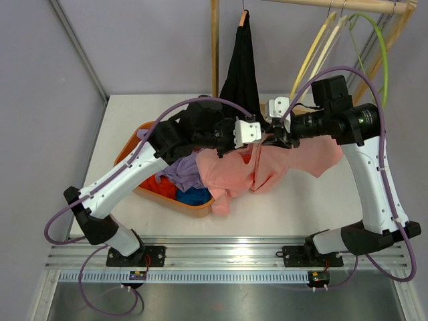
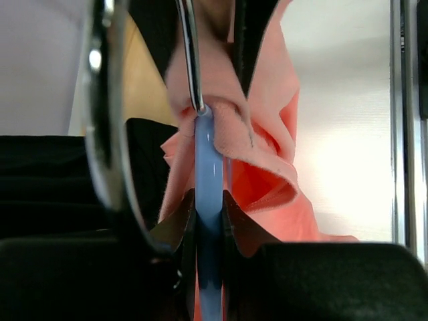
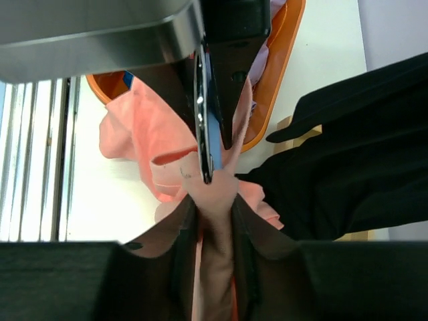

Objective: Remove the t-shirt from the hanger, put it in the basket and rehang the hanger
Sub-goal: Remove the tshirt from the hanger

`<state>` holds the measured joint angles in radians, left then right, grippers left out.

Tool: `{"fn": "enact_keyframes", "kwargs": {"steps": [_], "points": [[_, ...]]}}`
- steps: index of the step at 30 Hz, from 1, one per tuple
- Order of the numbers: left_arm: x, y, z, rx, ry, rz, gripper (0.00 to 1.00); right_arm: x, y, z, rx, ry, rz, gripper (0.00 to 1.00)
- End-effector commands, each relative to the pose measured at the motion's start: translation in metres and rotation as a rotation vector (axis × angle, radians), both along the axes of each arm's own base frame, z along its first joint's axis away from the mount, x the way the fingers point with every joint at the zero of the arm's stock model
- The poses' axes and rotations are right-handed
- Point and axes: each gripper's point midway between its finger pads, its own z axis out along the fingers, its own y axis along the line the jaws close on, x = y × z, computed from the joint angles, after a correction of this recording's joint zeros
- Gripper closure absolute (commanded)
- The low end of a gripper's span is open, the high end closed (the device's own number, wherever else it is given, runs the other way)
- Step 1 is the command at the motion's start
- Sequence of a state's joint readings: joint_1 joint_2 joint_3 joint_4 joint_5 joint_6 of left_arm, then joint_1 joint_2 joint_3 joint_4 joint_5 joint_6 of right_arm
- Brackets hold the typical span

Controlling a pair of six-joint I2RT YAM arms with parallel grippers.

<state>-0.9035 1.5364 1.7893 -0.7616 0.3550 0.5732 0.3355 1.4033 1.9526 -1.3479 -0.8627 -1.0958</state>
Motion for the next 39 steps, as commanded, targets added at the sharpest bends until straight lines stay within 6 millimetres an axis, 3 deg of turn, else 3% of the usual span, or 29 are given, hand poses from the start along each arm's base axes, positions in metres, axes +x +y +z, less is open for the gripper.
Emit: {"fn": "enact_keyframes", "kwargs": {"steps": [1,2,10,12,17,19,20,21,22,23,24,28,32,36,39], "points": [[0.013,-0.008,0.060,-0.125,-0.202,-0.008,1.00,-0.053,-0.019,-0.035,-0.115,0.296,-0.019,0.72],[0.014,-0.010,0.061,-0.123,-0.212,-0.008,1.00,-0.053,-0.020,-0.039,-0.124,0.305,-0.023,0.74],[0.026,-0.014,0.070,-0.118,-0.286,0.010,1.00,-0.061,-0.026,-0.052,-0.160,0.336,-0.040,0.59],[0.027,-0.015,0.071,-0.116,-0.297,0.004,1.00,-0.062,-0.027,-0.054,-0.166,0.334,-0.042,0.61],[0.028,-0.017,0.069,-0.115,-0.295,0.004,0.99,-0.061,-0.024,-0.044,-0.135,0.311,-0.044,0.99],[0.030,-0.015,0.068,-0.139,-0.267,0.045,0.90,-0.056,-0.024,-0.042,-0.128,0.297,-0.076,1.00],[0.030,-0.014,0.071,-0.162,-0.255,0.066,0.75,-0.056,-0.026,-0.039,-0.115,0.309,-0.121,1.00],[0.036,-0.013,0.084,-0.219,-0.270,0.112,0.63,-0.042,-0.029,-0.037,-0.116,0.267,-0.176,1.00],[0.036,-0.011,0.082,-0.244,-0.248,0.139,0.48,-0.037,-0.032,-0.038,-0.112,0.268,-0.215,1.00],[0.030,-0.005,0.093,-0.301,-0.217,0.165,0.29,-0.034,-0.034,-0.036,-0.093,0.283,-0.261,1.00],[0.029,-0.003,0.105,-0.354,-0.224,0.181,0.24,-0.027,-0.041,-0.028,-0.051,0.262,-0.309,1.00],[0.027,0.012,0.117,-0.472,-0.117,0.287,0.13,-0.020,-0.060,-0.019,0.056,0.299,-0.427,1.00],[0.051,0.038,0.122,-0.579,0.035,0.547,0.07,-0.019,-0.068,-0.011,0.123,0.283,-0.512,1.00],[0.068,0.040,0.097,-0.648,0.312,0.707,0.10,-0.010,-0.075,-0.009,0.178,0.283,-0.636,1.00],[0.073,0.020,0.072,-0.666,0.535,0.761,0.14,-0.004,-0.079,-0.004,0.221,0.288,-0.704,1.00]]}}
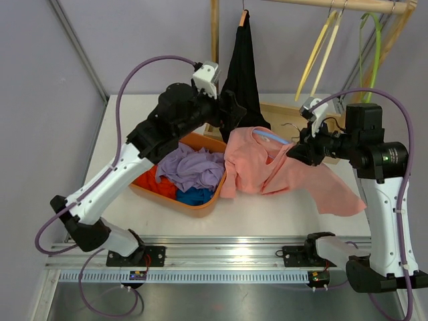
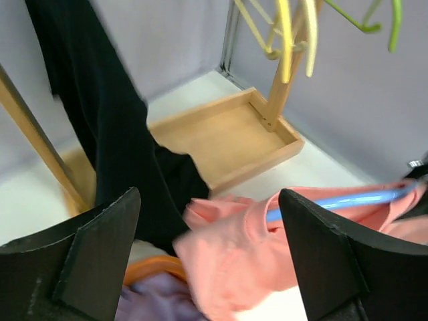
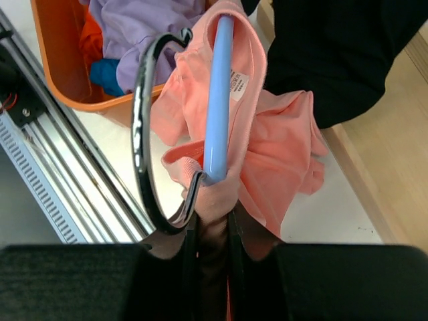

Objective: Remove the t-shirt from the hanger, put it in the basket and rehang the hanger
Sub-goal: Remove the tshirt from the hanger

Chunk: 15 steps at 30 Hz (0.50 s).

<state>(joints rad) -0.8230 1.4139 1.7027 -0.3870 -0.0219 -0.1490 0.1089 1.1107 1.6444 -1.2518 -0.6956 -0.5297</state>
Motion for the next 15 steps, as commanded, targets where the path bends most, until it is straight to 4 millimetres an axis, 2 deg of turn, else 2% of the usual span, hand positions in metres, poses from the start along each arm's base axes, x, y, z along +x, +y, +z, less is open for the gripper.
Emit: {"fn": "enact_keyframes", "kwargs": {"steps": [1,2,6,10,11,15], "points": [[0.011,-0.025,-0.025,-0.197,0.329,0.084,0.17,0.021,-0.003,0.027,0.084,-0.076,-0.131,1.00],[0.011,-0.027,-0.035,-0.189,0.384,0.094,0.18,0.024,-0.004,0.028,0.083,-0.084,-0.149,1.00],[0.014,-0.044,-0.055,-0.187,0.476,0.100,0.20,0.027,-0.007,0.027,0.088,-0.075,-0.173,1.00],[0.011,-0.055,-0.066,-0.176,0.493,0.094,0.21,0.028,-0.005,0.025,0.108,-0.056,-0.178,1.00],[0.013,-0.057,-0.073,-0.164,0.503,0.106,0.21,0.029,-0.003,0.025,0.114,-0.052,-0.175,1.00],[0.020,-0.064,-0.083,-0.163,0.502,0.124,0.23,0.027,0.001,0.024,0.138,-0.031,-0.162,1.00]]}}
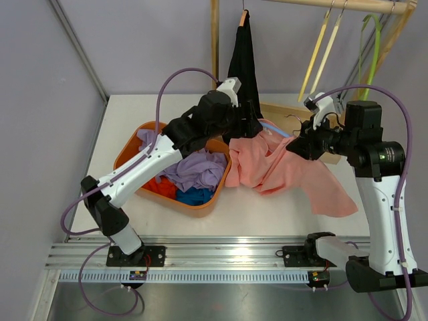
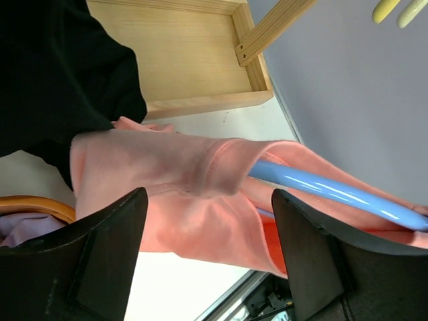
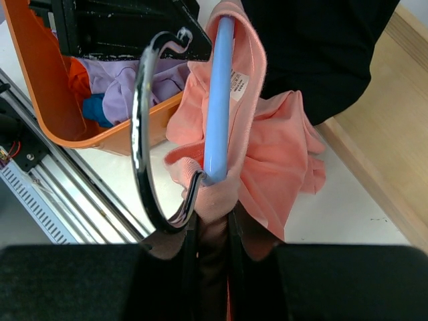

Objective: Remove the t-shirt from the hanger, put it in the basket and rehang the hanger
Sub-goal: Remove the tshirt from the hanger

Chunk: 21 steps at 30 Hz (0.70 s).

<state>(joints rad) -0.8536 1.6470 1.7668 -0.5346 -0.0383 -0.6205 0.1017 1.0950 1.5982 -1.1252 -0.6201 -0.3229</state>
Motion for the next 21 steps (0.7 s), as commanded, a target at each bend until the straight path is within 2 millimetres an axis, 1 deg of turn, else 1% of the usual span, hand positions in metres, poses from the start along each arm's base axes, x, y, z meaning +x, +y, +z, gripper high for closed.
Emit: {"fn": "enact_keyframes", "kwargs": {"steps": [1,2,3,4,6,7,9,10,12,14,15,17,18,20,21], "points": [[0.011,-0.007,0.019,-0.066,-0.042,0.045,0.24,0.007,0.006,0.021,0.062,-0.066,0.002,1.00],[0.015,-0.007,0.023,-0.067,-0.055,0.065,0.25,0.007,0.007,0.021,0.067,-0.063,0.005,1.00],[0.019,-0.010,0.017,-0.052,-0.056,0.066,0.29,0.006,0.008,0.022,0.073,-0.061,0.009,1.00],[0.022,-0.009,0.016,-0.044,-0.062,0.075,0.32,0.006,0.008,0.022,0.076,-0.061,0.007,1.00],[0.029,-0.010,0.013,-0.027,-0.071,0.091,0.41,0.006,0.006,0.025,0.074,-0.071,-0.005,1.00],[0.031,-0.010,0.010,-0.008,-0.079,0.092,0.53,0.007,0.005,0.026,0.069,-0.077,-0.012,1.00],[0.036,-0.007,0.010,0.010,-0.095,0.113,0.68,0.007,0.002,0.029,0.061,-0.090,-0.023,1.00],[0.039,-0.004,0.010,0.023,-0.109,0.119,0.87,0.008,0.001,0.029,0.057,-0.092,-0.026,1.00],[0.045,0.004,0.010,0.041,-0.128,0.150,1.00,0.007,0.000,0.028,0.052,-0.094,-0.034,1.00],[0.052,0.017,0.012,0.056,-0.152,0.185,1.00,0.007,-0.002,0.025,0.041,-0.094,-0.038,1.00],[0.060,0.028,0.012,0.057,-0.155,0.212,1.00,0.007,-0.003,0.023,0.033,-0.092,-0.036,1.00],[0.066,0.046,0.014,0.058,-0.157,0.253,1.00,0.002,-0.007,0.016,-0.022,-0.103,-0.009,1.00],[0.075,0.061,0.016,0.059,-0.161,0.290,1.00,0.001,-0.011,0.013,-0.065,-0.129,0.013,1.00],[0.080,0.079,0.014,0.073,-0.157,0.323,1.00,-0.007,-0.013,0.005,-0.101,-0.125,0.039,1.00],[0.088,0.092,0.013,0.080,-0.155,0.352,1.00,-0.009,-0.013,0.003,-0.121,-0.139,0.062,1.00]]}}
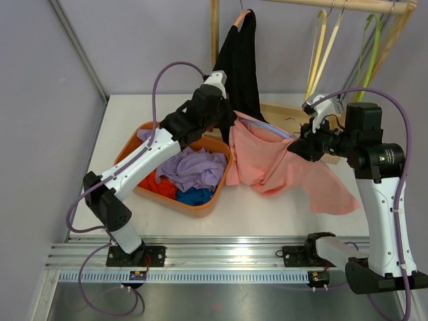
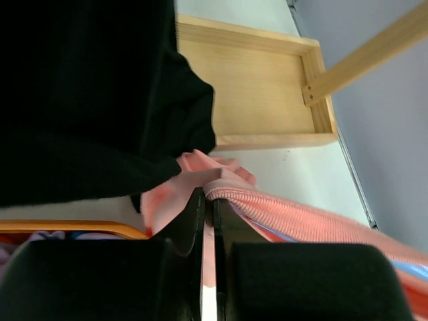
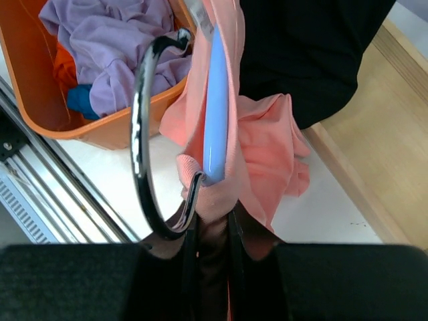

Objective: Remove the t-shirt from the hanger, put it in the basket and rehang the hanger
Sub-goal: Remove the tshirt from the hanger

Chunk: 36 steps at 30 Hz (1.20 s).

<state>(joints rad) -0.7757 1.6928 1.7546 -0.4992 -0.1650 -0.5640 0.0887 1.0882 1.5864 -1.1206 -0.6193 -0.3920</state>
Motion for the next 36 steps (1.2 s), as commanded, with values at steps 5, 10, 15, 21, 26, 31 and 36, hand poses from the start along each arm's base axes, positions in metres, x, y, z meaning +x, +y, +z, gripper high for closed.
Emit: {"fn": "enact_keyframes", "kwargs": {"steps": [5,10,15,21,26,31,36], "points": [[0.045,0.077,-0.008,0.067,-0.018,0.167,1.00,-0.036,0.006,0.022,-0.015,-0.172,0.126,1.00],[0.042,0.080,-0.044,0.098,0.056,0.132,1.00,-0.030,0.001,0.062,0.033,-0.319,0.035,1.00],[0.039,0.088,-0.068,0.096,0.112,0.128,1.00,-0.025,-0.003,0.089,0.076,-0.408,-0.028,1.00],[0.040,0.100,-0.070,0.070,0.133,0.128,1.00,-0.023,-0.002,0.102,0.088,-0.464,-0.032,1.00],[0.036,0.100,-0.038,-0.029,0.109,0.078,1.00,-0.032,0.004,0.068,0.011,-0.416,0.088,1.00],[0.030,0.082,-0.010,-0.066,0.149,-0.008,1.00,-0.060,0.020,0.044,-0.015,-0.415,0.295,1.00],[0.024,0.063,-0.016,-0.061,0.231,-0.105,1.00,-0.062,0.023,0.042,-0.051,-0.494,0.357,1.00]]}}
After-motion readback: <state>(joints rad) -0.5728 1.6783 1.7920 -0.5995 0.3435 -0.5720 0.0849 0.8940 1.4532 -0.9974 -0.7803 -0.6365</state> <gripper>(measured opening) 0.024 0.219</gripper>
